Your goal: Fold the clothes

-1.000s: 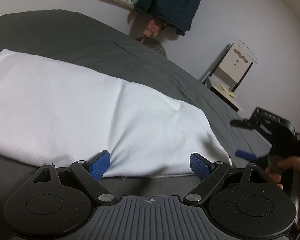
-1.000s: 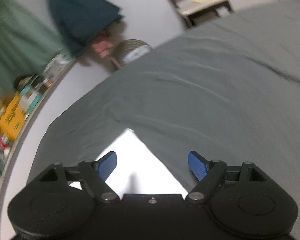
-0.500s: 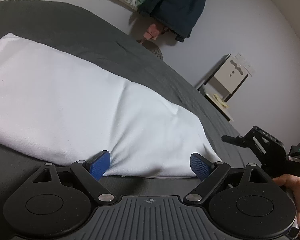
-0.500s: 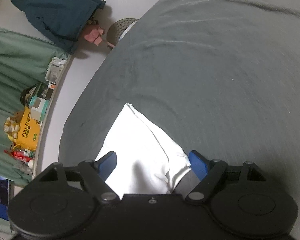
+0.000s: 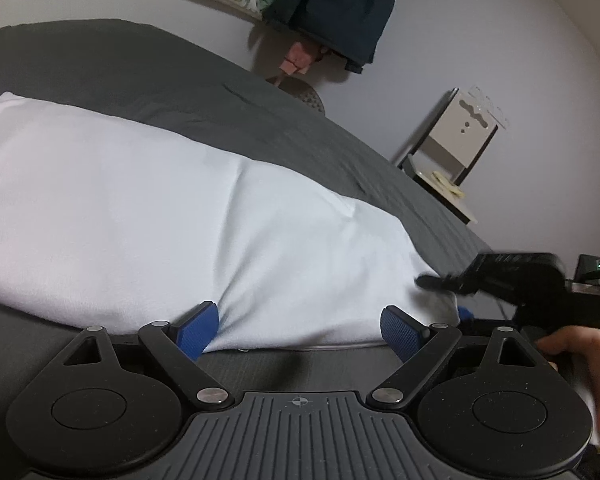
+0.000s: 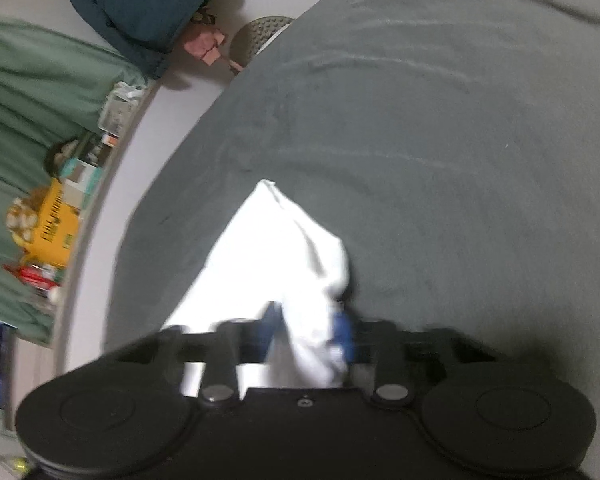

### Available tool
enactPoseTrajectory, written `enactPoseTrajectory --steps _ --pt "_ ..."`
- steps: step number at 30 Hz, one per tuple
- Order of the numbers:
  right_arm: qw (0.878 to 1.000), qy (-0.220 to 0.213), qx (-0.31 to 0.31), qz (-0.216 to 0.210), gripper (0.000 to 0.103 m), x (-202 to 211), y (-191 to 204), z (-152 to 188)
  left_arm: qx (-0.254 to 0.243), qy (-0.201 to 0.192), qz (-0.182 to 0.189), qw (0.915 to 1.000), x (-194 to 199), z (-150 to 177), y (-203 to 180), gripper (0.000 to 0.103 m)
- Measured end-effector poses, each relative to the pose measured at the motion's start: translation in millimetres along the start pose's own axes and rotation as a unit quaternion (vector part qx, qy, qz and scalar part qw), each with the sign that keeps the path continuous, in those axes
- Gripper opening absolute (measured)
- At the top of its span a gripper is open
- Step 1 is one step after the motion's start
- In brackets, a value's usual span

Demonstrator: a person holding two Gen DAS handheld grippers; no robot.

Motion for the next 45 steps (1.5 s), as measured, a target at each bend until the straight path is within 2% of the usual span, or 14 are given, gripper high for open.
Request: enactPoseTrajectory --steps 4,7,10,13,15,18,23,27,30,32,33,36,40,45 --pt "0.999 -0.020 0.048 -0.012 0.016 7 20 -1 0.021 0.006 0.004 0.9998 8 -21 7 0.089" --pt "0.991 -0.048 0.126 -0.029 0.016 19 53 4 -0.033 0.021 0.033 0.9987 28 -60 5 0.089" --pt "0.976 -0.062 0.205 -0.037 0.016 27 90 18 -0.107 0.049 0.068 0.9908 63 -103 7 0.089" --pt "0.959 -0.076 0.272 -0.038 0.016 32 127 36 -0.160 0.084 0.048 0.9823 112 -140 32 0.089" --pt "0.950 -0.085 0.298 -0.041 0.016 34 152 50 -0.167 0.095 0.028 0.9809 143 -159 52 0.089" --pt "0.927 -0.094 0.363 -0.035 0.016 34 193 80 -0.153 0.066 0.019 0.9858 176 -179 80 0.089" --pt "0.867 -0.081 0.489 -0.050 0.016 16 260 160 -0.116 -0.015 0.037 0.9925 196 -190 110 0.089" --pt "0.821 -0.029 0.566 -0.064 0.015 -13 287 235 -0.027 -0.073 0.059 0.9952 174 -187 133 0.089" --pt "0.786 0.016 0.615 -0.059 0.015 -41 286 284 0.047 -0.099 0.041 0.9932 159 -189 168 0.089" --pt "0.774 0.037 0.630 -0.051 0.015 -55 284 305 0.077 -0.116 0.013 0.9902 155 -190 188 0.089" --pt "0.773 0.041 0.631 -0.051 0.015 -57 285 311 0.090 -0.128 -0.008 0.9877 156 -189 197 0.089" --pt "0.768 0.030 0.638 -0.047 0.016 -57 291 316 0.127 -0.124 -0.044 0.9832 160 -180 222 0.089" --pt "0.748 0.041 0.662 -0.019 0.022 -73 294 331 0.132 -0.106 -0.043 0.9847 159 -165 227 0.089" --pt "0.716 0.040 0.695 -0.043 0.040 -59 295 365 0.103 -0.102 -0.031 0.9890 153 -166 216 0.089"
Point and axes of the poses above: each gripper's, at about its wrist camera, not at the fingertips, and x roughly against the way its jaws point, y to its left, z to its underside, the point moved 10 cm from there along -x, roughly the way its jaws point, and after that the axes turned 2 degrees about -z, right-handed, at the moved point
